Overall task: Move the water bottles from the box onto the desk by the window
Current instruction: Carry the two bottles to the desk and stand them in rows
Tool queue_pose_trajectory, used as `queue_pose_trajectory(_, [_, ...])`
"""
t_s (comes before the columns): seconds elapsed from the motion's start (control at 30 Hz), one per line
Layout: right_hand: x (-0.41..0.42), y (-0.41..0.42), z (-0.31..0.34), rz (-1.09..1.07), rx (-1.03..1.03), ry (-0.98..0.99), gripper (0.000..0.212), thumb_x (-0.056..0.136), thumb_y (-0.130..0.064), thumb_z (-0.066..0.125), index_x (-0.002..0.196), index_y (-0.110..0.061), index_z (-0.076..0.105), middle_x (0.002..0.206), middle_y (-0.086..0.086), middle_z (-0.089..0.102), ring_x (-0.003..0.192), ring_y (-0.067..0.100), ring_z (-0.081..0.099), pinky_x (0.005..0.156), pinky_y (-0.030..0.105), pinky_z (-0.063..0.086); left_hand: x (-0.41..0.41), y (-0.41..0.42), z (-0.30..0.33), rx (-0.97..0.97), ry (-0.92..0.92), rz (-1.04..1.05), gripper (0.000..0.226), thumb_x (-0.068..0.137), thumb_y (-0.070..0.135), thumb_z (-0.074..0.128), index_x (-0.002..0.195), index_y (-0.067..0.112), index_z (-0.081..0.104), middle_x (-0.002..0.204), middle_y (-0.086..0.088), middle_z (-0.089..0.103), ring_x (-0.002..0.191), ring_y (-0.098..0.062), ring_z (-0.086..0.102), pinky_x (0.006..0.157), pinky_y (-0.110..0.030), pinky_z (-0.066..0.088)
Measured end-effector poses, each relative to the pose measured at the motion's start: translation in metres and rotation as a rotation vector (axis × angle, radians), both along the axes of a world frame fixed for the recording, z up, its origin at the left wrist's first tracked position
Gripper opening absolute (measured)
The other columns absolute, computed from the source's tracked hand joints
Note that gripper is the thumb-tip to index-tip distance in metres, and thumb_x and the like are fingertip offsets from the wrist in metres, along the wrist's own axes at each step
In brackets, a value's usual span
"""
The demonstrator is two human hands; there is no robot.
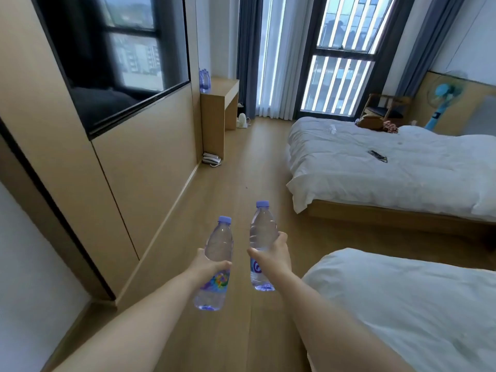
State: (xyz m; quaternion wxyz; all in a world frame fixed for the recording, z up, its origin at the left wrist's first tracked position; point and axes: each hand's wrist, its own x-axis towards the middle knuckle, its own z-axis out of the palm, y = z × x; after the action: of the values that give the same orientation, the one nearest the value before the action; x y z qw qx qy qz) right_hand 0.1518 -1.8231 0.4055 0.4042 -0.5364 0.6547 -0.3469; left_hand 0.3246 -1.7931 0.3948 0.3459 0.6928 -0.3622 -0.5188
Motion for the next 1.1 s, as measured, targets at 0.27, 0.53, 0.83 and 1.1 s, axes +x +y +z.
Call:
queue_pose_trajectory(0.27, [0.003,-0.171,-0.010,0.037,0.054,0.032,0.060,0.074,-0.034,0.079,0.108,-0.026,0.031,0.112,0.002,0.053,0.092,0.021,0.062,0.081,0.040,0.056,0.004,-0.174,-0.002,0.010,-0.011,0.048,0.071,0.072,0.014,0.082,0.125,0.004,0.037,0.110,-0.013,0.055,0.092,-0.027,0.058,0.079,-0.034,0.046])
queue_pose_trajectory(0.53, [0.044,-0.384,-0.024,-0.043,0.122,-0.006,0.060,0.074,-0.033,0.077,0.108,-0.022,0.028,0.115,0.008,0.054,0.096,0.027,0.063,0.086,0.045,0.055,0.045,-0.395,-0.009,-0.015,-0.049,0.059,0.067,0.071,0.008,0.081,0.118,0.006,0.034,0.115,-0.017,0.053,0.093,-0.025,0.052,0.080,-0.033,0.042])
queue_pose_trajectory(0.83, [0.064,-0.604,0.000,-0.091,0.075,-0.013,0.063,0.076,-0.032,0.079,0.109,-0.024,0.025,0.122,0.007,0.049,0.105,0.026,0.059,0.093,0.045,0.053,0.066,-0.630,0.026,-0.055,-0.060,0.031,0.070,0.072,0.015,0.082,0.118,0.011,0.030,0.110,-0.013,0.047,0.096,-0.025,0.050,0.080,-0.031,0.040])
queue_pose_trajectory(1.1, [0.066,-0.813,-0.020,-0.152,0.113,-0.058,0.063,0.073,-0.029,0.077,0.113,-0.018,0.030,0.118,0.011,0.053,0.099,0.029,0.062,0.088,0.047,0.053,0.068,-0.826,0.000,-0.036,-0.107,0.023,0.066,0.063,0.008,0.086,0.106,0.010,0.035,0.110,-0.014,0.053,0.097,-0.024,0.053,0.087,-0.034,0.045])
